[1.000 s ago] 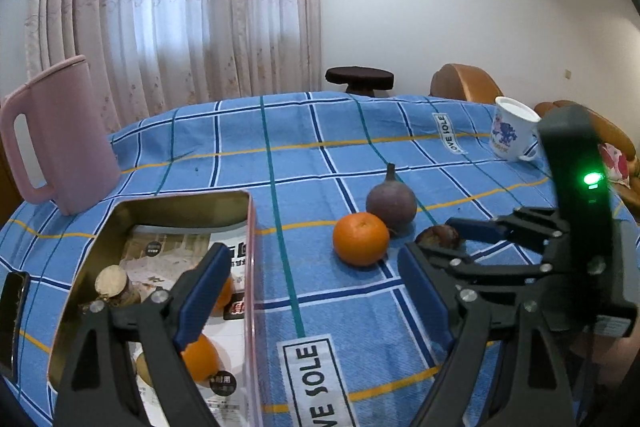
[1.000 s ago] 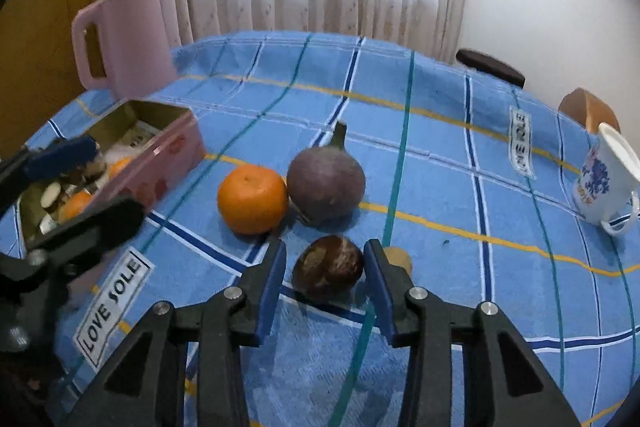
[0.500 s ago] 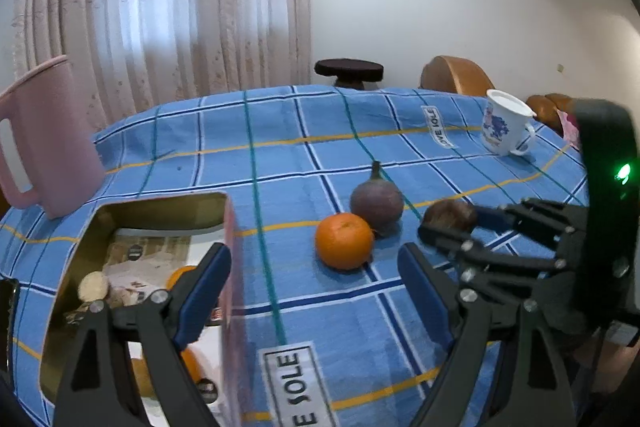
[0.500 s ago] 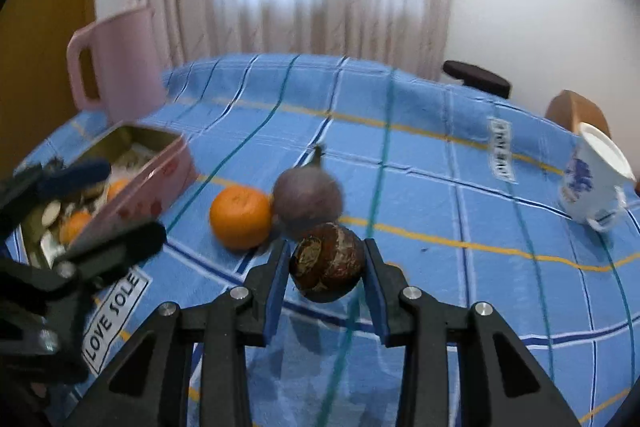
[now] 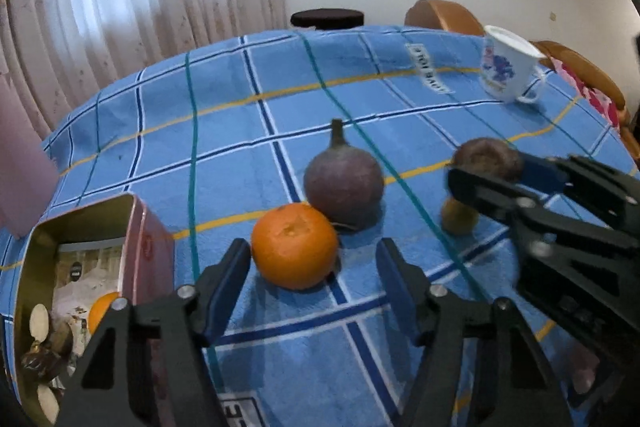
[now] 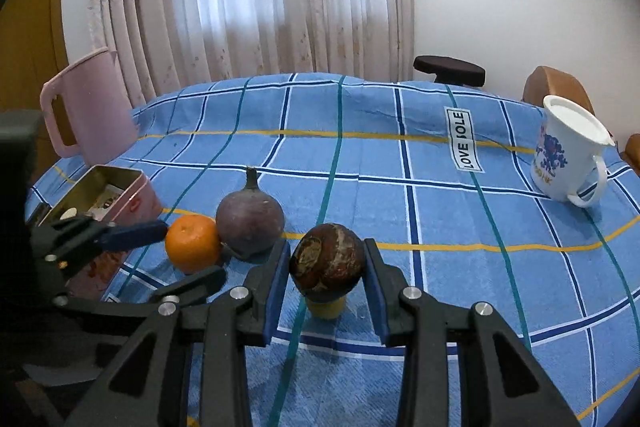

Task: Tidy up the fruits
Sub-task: 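Close left tool on the orange while right tool grasps the brown fruit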

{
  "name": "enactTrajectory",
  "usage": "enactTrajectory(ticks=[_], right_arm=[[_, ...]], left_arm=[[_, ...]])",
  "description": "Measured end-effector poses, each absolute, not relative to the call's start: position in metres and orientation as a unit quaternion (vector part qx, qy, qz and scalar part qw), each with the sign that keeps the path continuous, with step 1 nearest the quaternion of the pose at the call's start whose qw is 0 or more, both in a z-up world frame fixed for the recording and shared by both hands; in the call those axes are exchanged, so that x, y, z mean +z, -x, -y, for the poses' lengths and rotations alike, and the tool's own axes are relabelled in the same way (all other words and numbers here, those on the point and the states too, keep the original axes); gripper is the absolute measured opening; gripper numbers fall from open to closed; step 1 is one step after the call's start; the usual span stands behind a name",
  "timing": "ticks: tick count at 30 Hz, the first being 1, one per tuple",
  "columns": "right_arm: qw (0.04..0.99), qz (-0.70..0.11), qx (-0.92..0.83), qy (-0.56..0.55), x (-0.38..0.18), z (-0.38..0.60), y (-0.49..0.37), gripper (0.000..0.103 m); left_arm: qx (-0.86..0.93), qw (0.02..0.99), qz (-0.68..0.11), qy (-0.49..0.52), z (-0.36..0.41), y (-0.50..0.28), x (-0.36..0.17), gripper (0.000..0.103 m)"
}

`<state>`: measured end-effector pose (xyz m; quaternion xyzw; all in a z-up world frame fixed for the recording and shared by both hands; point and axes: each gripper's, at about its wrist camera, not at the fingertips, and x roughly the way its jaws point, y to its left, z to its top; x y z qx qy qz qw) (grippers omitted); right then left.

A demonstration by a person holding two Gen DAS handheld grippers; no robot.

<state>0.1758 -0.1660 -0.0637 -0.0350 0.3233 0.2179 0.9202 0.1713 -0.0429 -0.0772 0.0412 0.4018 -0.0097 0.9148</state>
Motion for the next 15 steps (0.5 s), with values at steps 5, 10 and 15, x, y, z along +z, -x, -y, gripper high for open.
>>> enactTrajectory(ticks=[5,10,15], right_arm=[[0.922,-0.315,0.221,0.034,-0.063,0.167,-0.173,0.038],[0.926,-0.3,0.228,0.026,-0.06,0.171,-0.168,0.038],[0.929,-0.284,0.236,0.019,-0.055,0.175,-0.163,0.038]], left_arm=[[0.006,0.913,-0.405,-0.038,0.042,-0.176,-0.08,0.048],[-0.013,0.917,-0.398,-0.015,0.037,-0.169,-0.078,0.048],[-0.014,0.927,-0.375,-0.001,0.033,-0.159,-0.071,0.048]])
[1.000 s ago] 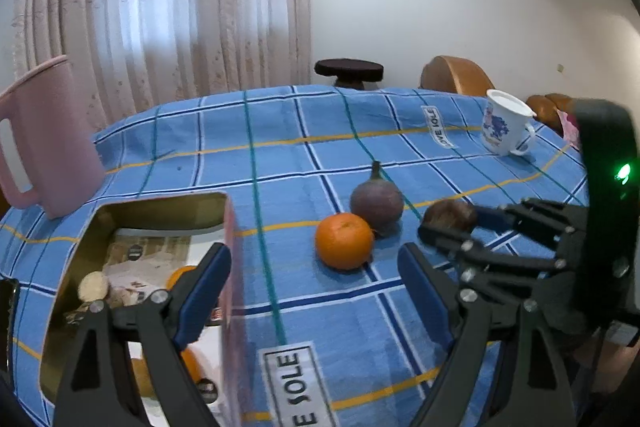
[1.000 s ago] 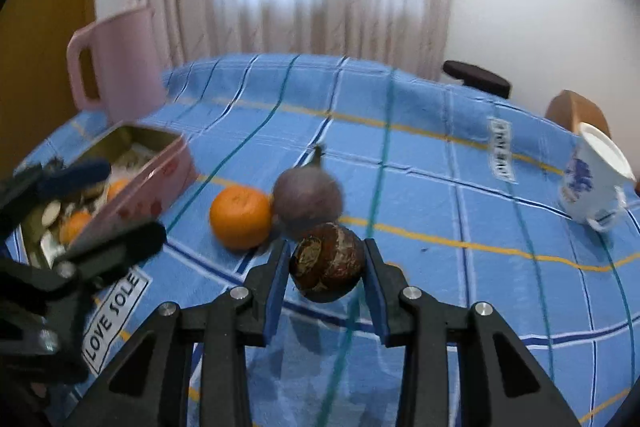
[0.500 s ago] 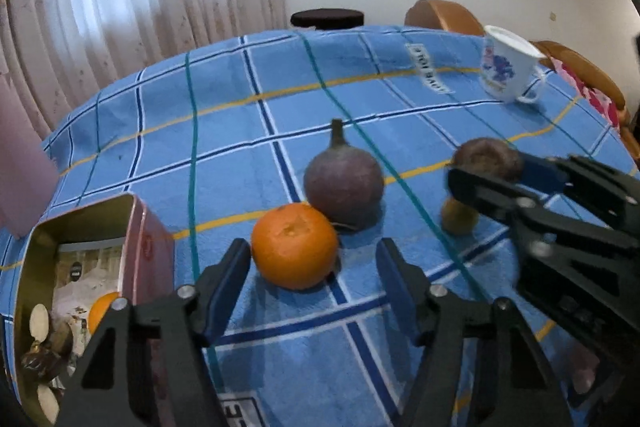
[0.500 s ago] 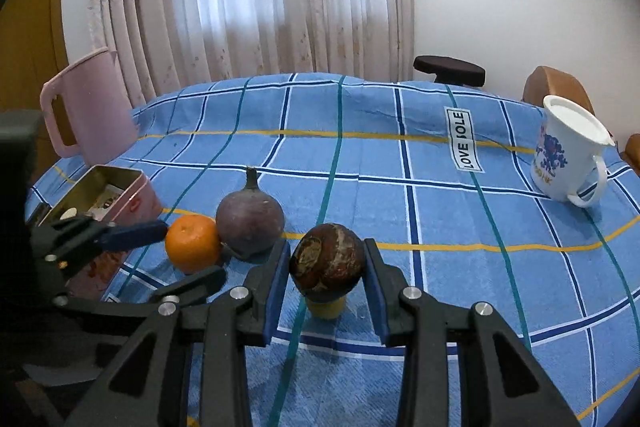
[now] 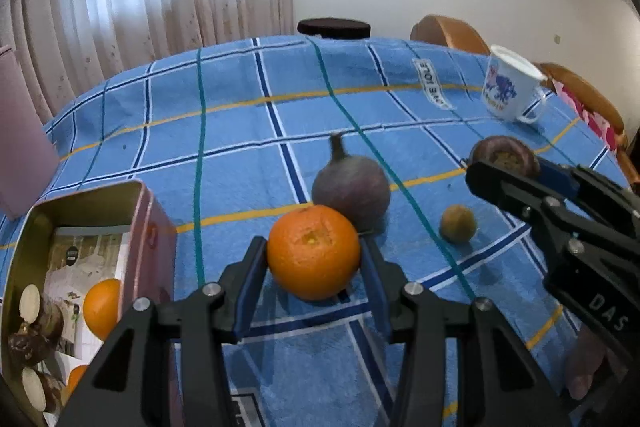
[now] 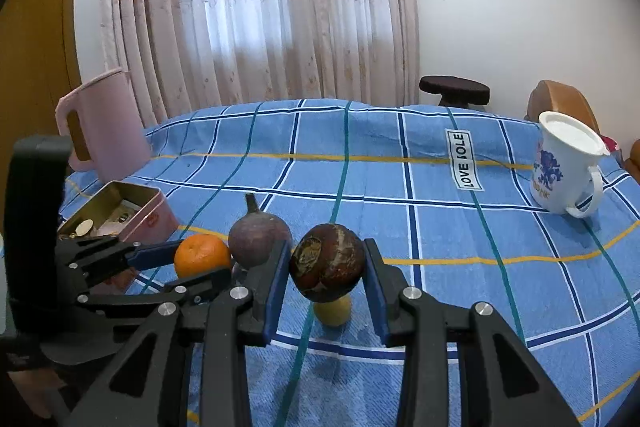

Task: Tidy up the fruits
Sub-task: 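Lift orange with left tool while right tool lifts the brown fruit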

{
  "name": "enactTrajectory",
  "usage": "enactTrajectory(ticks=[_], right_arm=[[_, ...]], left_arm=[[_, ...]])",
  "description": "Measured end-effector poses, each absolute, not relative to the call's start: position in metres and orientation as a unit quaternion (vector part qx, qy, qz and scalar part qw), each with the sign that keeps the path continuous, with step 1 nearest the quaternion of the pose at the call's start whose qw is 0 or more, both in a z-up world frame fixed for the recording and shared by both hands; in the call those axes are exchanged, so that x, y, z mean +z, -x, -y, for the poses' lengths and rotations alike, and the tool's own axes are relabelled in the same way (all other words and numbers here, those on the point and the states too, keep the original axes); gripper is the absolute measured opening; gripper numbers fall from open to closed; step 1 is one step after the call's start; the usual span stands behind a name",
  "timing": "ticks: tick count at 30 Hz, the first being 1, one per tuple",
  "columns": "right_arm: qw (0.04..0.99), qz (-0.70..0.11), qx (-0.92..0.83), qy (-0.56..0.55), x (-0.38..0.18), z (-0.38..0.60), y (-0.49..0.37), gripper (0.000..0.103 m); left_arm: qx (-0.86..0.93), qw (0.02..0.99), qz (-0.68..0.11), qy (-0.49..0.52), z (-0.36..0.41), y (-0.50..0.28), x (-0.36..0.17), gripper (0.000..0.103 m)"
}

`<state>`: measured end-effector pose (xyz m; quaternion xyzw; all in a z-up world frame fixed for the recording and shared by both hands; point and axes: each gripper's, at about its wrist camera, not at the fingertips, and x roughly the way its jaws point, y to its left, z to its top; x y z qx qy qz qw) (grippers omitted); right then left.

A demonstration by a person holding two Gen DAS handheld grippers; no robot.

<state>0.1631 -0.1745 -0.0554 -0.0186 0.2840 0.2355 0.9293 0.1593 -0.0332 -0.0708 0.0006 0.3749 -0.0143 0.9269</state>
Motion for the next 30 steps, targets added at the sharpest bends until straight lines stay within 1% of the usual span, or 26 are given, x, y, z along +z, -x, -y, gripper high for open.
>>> enactTrajectory(ticks=[11,30], right_arm=[[0.934,-0.261,0.243,0.011,-0.051,0.178,-0.156,0.038],[0.944,-0.219,0.247,0.012,-0.045,0.183,-0.143,0.038]], left_arm=[[-0.016,0.947,-0.321,0.006,0.03,-0.141,-0.058,0.048],[-0.001,0.963,-0.27,-0.006,0.035,-0.121,-0.047,0.048]])
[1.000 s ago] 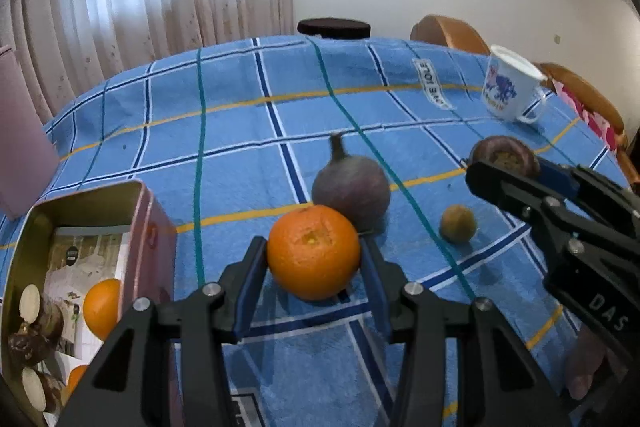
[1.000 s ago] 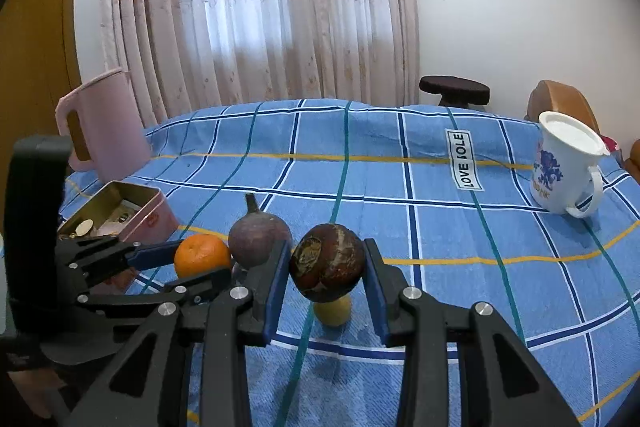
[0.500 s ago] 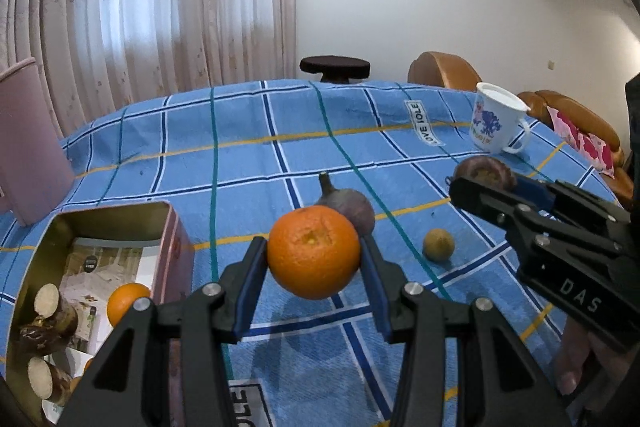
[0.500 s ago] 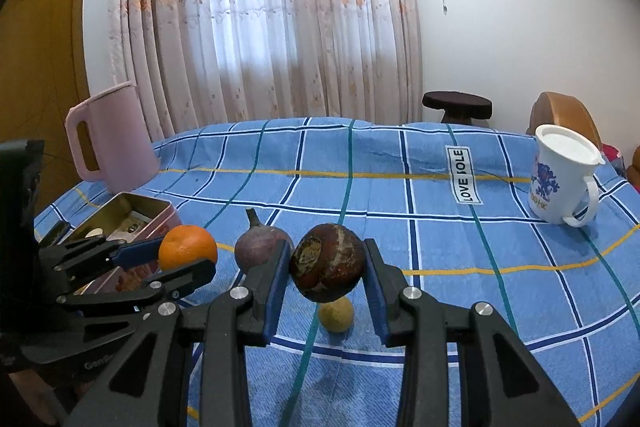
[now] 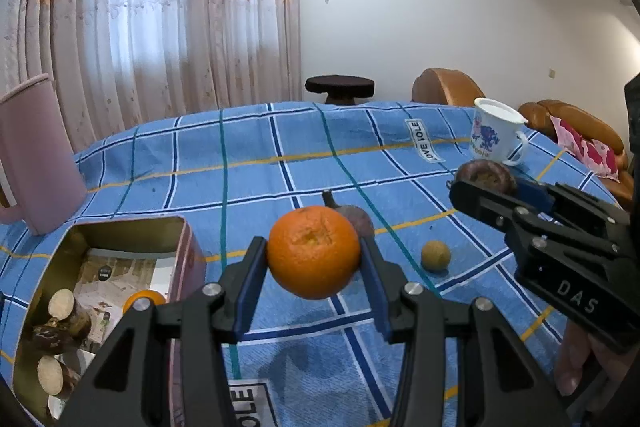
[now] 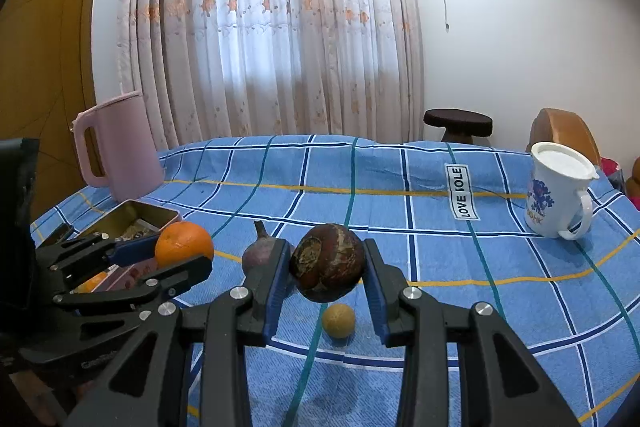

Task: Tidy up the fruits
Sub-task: 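Lift orange with left tool while right tool lifts the brown fruit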

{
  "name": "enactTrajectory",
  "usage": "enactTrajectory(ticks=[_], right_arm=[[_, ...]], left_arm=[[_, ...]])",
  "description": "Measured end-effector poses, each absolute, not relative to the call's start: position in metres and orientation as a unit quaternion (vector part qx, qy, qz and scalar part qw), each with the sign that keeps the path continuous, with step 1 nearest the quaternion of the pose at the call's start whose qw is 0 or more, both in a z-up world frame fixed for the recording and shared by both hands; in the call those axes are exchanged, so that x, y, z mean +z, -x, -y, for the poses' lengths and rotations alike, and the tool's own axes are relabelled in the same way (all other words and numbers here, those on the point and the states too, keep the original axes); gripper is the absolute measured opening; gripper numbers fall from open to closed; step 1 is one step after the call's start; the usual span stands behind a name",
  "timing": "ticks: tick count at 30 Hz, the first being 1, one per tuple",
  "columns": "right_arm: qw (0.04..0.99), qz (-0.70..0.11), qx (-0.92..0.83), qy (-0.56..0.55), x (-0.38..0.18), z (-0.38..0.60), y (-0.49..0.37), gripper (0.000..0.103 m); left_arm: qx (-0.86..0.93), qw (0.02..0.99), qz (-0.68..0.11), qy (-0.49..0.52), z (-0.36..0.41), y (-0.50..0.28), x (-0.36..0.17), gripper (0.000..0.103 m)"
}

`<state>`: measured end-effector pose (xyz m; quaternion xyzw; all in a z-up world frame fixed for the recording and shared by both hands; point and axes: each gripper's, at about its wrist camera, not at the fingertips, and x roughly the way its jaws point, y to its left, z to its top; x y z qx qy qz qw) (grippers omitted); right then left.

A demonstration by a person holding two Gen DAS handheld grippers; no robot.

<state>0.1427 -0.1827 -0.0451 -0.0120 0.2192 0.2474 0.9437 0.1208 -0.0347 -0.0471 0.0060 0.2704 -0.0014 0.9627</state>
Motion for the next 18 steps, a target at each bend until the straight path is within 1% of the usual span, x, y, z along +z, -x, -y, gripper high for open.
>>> enactTrajectory(ticks=[18], right_arm=[[0.95,-0.183,0.252,0.019,-0.04,0.184,-0.128,0.038]], left_arm=[[0.014,0.973,-0.229,-0.009,0.035,-0.107,-0.04,0.048]])
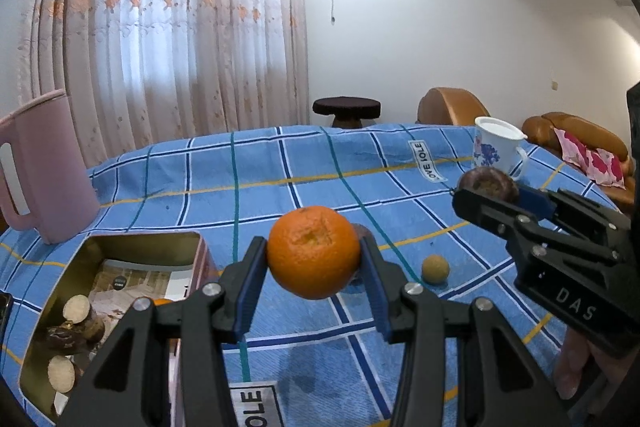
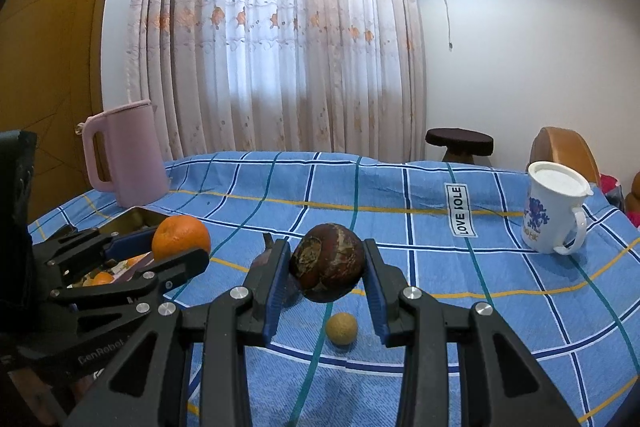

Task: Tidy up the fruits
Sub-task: 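Lift orange with left tool while right tool lifts the brown fruit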

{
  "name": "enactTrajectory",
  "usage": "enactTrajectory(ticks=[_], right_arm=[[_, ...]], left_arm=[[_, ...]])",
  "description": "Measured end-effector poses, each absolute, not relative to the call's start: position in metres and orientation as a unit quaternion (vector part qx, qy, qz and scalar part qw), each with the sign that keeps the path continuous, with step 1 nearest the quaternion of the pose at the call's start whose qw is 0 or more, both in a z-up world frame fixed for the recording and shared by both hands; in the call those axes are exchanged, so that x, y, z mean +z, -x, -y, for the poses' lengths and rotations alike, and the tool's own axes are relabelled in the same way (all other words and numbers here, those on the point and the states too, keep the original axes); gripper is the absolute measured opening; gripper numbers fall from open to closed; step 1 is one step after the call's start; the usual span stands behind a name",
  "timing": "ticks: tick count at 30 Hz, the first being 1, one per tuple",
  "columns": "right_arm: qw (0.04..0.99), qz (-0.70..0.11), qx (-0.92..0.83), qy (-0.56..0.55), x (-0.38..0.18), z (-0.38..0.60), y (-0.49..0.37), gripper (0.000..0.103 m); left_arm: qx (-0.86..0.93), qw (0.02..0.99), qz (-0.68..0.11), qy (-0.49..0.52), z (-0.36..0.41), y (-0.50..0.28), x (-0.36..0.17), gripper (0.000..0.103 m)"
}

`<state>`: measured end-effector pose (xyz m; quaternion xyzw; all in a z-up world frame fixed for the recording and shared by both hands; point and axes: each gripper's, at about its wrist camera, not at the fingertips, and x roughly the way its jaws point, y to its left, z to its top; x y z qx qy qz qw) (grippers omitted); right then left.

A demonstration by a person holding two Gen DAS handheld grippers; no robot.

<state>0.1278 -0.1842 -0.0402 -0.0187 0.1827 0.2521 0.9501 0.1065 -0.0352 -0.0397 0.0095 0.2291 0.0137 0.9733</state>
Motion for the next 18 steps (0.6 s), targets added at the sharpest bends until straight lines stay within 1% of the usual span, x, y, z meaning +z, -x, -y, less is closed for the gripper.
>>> enactTrajectory(ticks=[9,18], right_arm=[[0.954,-0.162,0.25,0.029,-0.038,0.183,-0.118,0.038],[0.95,-0.174,0.258,0.028,-0.037,0.178,-0.119,0.038]], left_arm=[[0.024,0.977,-0.211,-0.003,0.032,-0.098,-0.037,0.048],[0.016,0.976,-0.218,0.015,0.02,-0.092,-0.036,0.048]])
